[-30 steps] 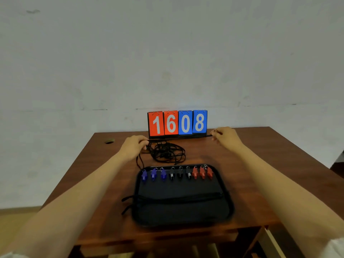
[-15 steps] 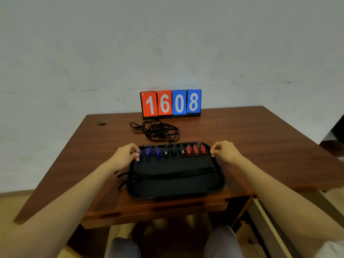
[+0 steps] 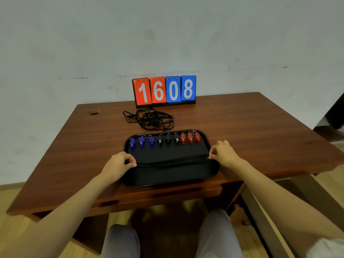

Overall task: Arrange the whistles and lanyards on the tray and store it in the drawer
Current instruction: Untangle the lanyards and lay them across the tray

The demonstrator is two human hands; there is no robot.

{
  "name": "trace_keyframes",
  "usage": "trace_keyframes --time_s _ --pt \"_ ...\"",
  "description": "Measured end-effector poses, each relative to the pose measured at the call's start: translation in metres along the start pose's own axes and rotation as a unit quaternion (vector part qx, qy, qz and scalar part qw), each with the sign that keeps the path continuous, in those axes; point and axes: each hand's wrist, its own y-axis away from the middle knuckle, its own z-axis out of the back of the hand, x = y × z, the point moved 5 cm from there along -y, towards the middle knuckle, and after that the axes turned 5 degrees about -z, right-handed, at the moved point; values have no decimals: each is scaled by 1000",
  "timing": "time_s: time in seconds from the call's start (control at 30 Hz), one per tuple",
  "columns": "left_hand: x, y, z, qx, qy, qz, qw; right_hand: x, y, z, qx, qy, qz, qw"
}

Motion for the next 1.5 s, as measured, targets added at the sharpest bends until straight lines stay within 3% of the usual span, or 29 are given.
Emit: trace_keyframes --time_s 0.23,0.6,0.87,1.2,1.5 --pt "1 2 -4 -67 -144 -30 987 0 1 -7 -30 39 16 999" --pt "10 -1 -14 -46 -144 -27 988 10 -6 -13 8 36 85 996" --pt "14 -1 -15 -77 -124 -8 989 3 -4 -18 -21 42 90 995" --pt "10 -6 -17 -51 -140 17 989 -3 3 -18 -39 37 58 997" --pt "-47 -26 -25 -39 -122 -64 990 53 -5 -8 -42 43 136 989"
